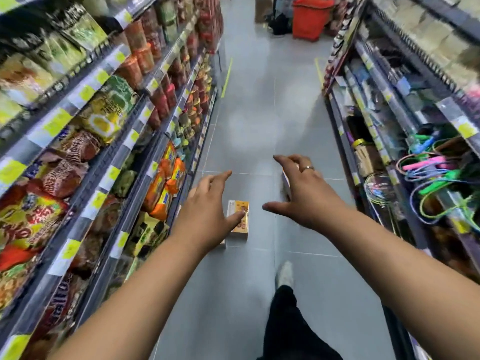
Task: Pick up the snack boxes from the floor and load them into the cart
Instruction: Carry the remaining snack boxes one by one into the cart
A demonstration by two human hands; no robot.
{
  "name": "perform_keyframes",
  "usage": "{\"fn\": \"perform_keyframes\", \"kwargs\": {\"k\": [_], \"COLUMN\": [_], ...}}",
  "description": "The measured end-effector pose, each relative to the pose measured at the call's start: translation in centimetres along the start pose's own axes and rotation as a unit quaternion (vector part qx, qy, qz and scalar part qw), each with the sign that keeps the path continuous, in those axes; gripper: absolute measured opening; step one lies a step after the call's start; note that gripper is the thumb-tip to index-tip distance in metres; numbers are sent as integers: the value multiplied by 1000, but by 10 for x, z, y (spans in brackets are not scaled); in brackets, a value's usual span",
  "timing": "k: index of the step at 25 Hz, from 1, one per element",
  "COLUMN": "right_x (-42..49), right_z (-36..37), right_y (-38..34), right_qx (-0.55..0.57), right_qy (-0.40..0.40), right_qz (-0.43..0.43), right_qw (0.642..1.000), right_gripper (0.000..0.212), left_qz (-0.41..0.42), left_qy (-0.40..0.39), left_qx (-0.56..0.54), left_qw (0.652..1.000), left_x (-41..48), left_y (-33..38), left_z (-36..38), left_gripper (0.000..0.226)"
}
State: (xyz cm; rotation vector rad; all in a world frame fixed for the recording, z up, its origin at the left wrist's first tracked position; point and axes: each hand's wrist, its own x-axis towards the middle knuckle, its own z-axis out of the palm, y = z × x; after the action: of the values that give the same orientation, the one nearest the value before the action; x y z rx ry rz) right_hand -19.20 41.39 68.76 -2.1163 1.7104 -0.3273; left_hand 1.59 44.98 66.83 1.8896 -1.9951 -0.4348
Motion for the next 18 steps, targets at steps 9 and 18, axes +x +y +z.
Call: {"fn": "perform_keyframes", "kwargs": {"k": [9, 18], "right_x": [253, 426], "right_z": [37, 184], "right_y": [60, 90], "right_qx": [-22, -13], "right_qy": [-105, -210], "right_qz": [-56, -65], "right_qw": [993, 975], "right_gripper": [97, 92], "left_qz": [-177, -369], "left_qy": [8, 22], "left_qx": [-29, -134], "left_qw": [984, 919], "left_x": [203, 301], "left_y": [-45, -166], "left_z": [75, 202], "left_gripper": [82, 75]}}
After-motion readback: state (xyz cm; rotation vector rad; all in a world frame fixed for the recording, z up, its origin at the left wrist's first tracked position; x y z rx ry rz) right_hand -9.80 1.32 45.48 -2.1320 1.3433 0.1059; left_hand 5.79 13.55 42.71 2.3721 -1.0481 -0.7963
